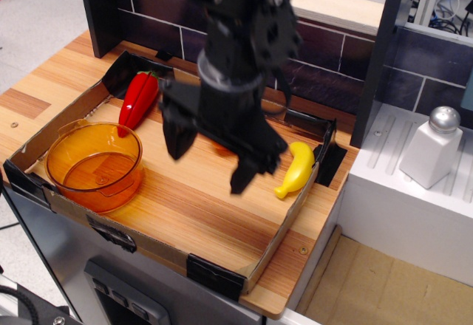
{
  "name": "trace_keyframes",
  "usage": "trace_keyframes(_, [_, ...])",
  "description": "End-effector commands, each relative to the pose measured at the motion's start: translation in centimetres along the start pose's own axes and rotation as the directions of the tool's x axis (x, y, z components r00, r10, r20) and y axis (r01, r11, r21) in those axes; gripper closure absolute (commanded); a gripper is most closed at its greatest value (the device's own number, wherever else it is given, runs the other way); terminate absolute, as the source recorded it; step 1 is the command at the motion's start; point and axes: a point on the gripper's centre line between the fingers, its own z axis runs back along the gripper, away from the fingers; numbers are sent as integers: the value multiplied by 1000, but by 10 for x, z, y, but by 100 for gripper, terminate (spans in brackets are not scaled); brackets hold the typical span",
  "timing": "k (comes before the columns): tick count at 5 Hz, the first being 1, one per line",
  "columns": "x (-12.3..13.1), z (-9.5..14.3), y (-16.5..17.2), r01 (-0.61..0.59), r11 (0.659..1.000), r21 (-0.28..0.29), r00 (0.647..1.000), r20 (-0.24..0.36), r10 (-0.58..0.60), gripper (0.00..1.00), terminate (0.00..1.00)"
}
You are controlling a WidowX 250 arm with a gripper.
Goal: Put carrot in pot
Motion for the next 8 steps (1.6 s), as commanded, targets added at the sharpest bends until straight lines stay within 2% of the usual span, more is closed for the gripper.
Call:
trace_keyframes(1, [57,-3,23,244,969,-42,969,57,-242,0,0])
trace_keyframes(2, [78,-9,25,430,897,-101,902,85,-422,0,0])
trace_keyframes(3, [85,-16,22,514,845,-149,857,116,-502,0,0])
trace_keyframes(4, [84,-32,16,570,812,-126,821,104,-561,0,0])
trace_keyframes(6, [88,-60,9,593,800,-87,805,69,-589,0,0])
trace_keyframes(8, [85,-76,4,548,834,-64,836,5,-549,0,0])
